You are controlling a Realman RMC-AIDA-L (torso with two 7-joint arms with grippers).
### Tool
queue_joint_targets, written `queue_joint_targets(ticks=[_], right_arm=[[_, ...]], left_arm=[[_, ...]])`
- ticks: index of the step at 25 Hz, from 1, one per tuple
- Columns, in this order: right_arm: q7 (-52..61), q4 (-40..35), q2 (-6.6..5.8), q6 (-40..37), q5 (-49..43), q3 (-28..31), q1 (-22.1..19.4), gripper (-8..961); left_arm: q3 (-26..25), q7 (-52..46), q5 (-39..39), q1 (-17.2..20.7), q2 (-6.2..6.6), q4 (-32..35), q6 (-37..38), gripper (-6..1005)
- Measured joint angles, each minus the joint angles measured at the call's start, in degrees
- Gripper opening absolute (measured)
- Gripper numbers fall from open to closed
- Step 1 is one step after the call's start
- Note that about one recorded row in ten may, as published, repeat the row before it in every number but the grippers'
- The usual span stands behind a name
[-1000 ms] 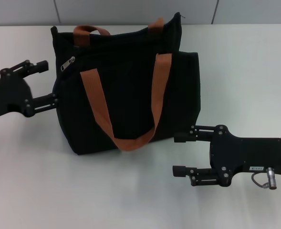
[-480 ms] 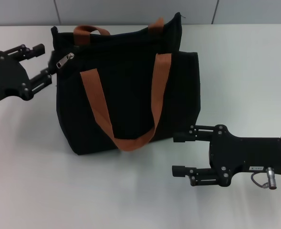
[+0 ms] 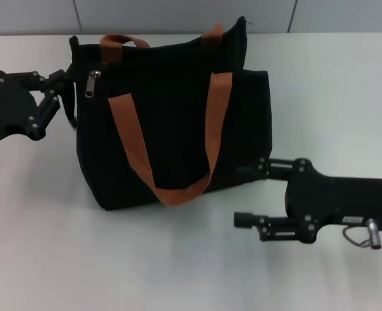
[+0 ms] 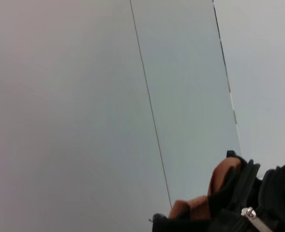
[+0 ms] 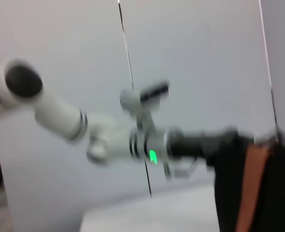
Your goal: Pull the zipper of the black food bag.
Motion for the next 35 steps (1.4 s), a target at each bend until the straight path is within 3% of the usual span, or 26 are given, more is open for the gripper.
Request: queue_joint_targets(ticks=[2, 7, 17, 25, 35], right_arm=[[1.56, 0.0, -0.02, -2.26, 2.7, 0.0, 0.08, 685], [14.84, -0.47, -0.21, -5.19, 15.0, -0.31, 2.12, 682], [39.83, -6.08, -0.37, 1.17, 17.03, -1.55, 11.83, 676], [59.21, -10.95, -1.46, 14.08, 15.93, -15.38, 19.73, 670], [69.3, -11.05, -1.17, 21.77, 7.17, -18.52, 27.64, 664]], left_arm=[[0.0, 0.31, -0.58, 0.26, -0.14, 0.0, 0.26, 118], [0.02, 1.8, -1.51, 0.92, -0.89, 0.25, 0.58, 22], [0.03, 3.47, -3.67, 1.7, -1.91, 0.78, 3.56, 28], [0.03, 3.7, -4.16, 1.69, -1.82, 0.79, 3.87, 33], [0.02, 3.7, -4.32, 1.07, -1.95, 0.79, 3.99, 39]])
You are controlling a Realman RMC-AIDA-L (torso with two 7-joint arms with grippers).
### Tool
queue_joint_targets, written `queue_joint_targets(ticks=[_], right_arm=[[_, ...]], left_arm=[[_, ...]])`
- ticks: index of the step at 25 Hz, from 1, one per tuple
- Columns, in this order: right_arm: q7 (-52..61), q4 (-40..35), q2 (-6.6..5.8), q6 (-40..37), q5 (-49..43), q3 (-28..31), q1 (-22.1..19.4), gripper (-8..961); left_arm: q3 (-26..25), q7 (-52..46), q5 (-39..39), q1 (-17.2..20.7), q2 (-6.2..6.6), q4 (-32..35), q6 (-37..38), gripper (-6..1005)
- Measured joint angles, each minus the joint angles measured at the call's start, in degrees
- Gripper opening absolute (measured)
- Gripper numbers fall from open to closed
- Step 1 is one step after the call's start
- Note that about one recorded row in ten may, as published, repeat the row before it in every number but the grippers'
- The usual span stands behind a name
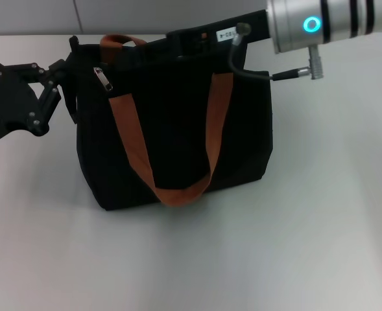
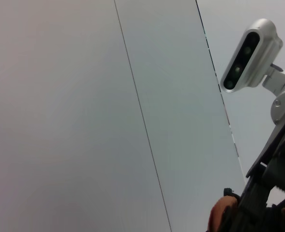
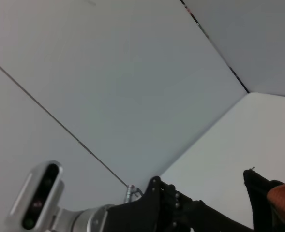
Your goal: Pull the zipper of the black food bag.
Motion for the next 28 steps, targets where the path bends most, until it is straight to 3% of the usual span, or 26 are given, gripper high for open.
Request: queue_joint_targets(ticks=[8, 13, 28], right_arm=[[2.59, -0.23, 0.21, 2.43, -0.59, -2.99, 1.89, 414], [3.76, -0.28, 0.46, 2.99, -1.44, -4.04, 3.12, 349], [5.69, -0.58, 0.85, 4.87, -4.53, -5.18, 5.0, 318]], left_arm=[[0.0, -0.06, -0.49, -0.14, 0.03, 0.0, 0.09, 44], [0.11, -0.22, -0.5, -0.31, 0.04, 0.0, 0.05, 47], [0.17, -0.62, -0.5, -0.41, 0.04, 0.0, 0.62, 56]])
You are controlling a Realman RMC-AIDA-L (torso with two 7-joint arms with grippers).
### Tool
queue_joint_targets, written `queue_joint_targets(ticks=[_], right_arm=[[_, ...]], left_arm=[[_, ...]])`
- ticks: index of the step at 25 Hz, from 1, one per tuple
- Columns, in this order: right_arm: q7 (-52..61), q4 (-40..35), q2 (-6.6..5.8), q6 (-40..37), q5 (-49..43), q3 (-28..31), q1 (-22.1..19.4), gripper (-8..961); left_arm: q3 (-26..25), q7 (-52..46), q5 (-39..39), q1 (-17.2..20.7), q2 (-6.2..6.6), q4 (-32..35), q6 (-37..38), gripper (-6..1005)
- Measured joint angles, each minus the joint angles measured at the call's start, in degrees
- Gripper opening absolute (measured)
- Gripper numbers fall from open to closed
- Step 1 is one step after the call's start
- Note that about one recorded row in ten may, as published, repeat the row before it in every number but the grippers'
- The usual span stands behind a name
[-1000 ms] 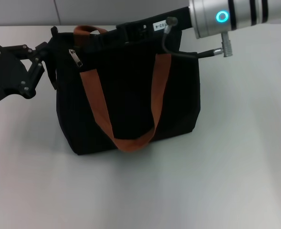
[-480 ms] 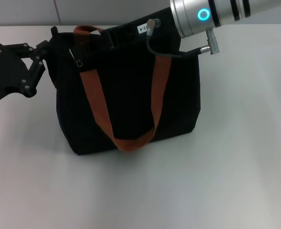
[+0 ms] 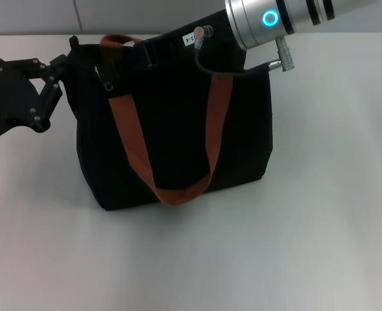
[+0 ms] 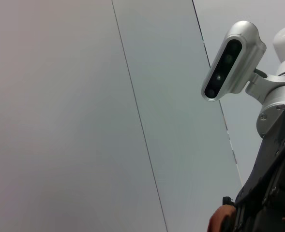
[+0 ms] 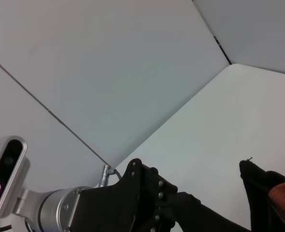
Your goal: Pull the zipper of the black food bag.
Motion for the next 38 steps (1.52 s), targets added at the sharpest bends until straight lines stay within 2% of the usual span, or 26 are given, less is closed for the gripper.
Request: queue_joint_targets(ticks=[10, 16, 21, 27, 38], right_arm=[[-0.03, -0.05, 0.2, 2.15, 0.0, -2.87, 0.98, 305], [-0.03, -0.05, 0.23, 2.23, 0.0, -2.91, 1.02, 257], [-0.16, -0.06, 0.3, 2.24, 0.12, -2.92, 1.02, 249], [-0.53, -0.07, 0.32, 2.3, 0.42, -2.91, 0.57, 239], [-1.42, -0.09, 0.33, 2.73, 0.47, -2.74, 0.16, 220]], left_arm=[[0.26, -0.16, 0.01, -0.61, 0.0, 0.0, 0.0, 62], [0.27, -0.46, 0.01, -1.22, 0.0, 0.0, 0.06, 66], [0.29, -1.51, 0.03, -2.85, -0.11, 0.0, 0.1, 69], [1.12, -1.74, 0.59, -5.12, -0.83, 0.0, 0.1, 73], [0.65, -1.76, 0.06, -3.04, -0.33, 0.06, 0.26, 80]])
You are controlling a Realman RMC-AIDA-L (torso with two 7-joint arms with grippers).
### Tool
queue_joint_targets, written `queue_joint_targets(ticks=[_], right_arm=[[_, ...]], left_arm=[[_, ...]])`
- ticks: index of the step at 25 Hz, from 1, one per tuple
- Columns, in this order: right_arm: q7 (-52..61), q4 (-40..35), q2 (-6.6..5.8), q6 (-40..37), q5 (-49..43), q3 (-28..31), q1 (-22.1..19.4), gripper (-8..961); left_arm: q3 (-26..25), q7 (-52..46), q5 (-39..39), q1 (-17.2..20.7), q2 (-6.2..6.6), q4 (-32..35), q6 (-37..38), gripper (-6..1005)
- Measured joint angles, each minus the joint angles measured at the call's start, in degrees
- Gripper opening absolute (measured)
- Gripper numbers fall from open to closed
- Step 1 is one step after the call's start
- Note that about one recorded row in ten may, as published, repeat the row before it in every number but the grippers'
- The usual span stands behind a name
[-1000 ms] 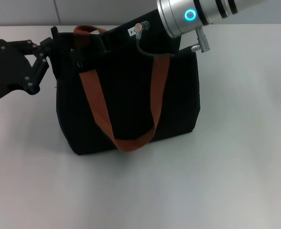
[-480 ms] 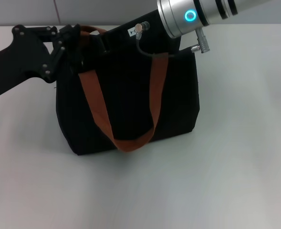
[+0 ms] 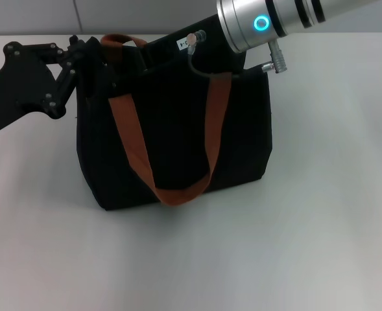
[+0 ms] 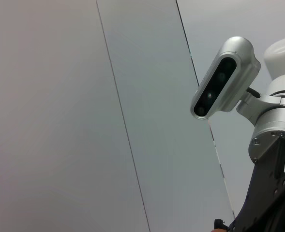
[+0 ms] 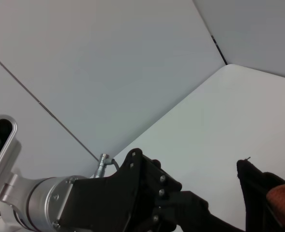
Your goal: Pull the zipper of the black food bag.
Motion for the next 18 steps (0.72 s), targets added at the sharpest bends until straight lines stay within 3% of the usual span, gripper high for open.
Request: queue_joint_targets(ticks=[18], right_arm=[[-0.68, -0.63, -0.01, -0.05, -0.06, -0.27, 0.1, 123]], left_arm=[[-0.15, 0.0, -0.11, 1.0, -0.05, 0.65, 0.35, 91]])
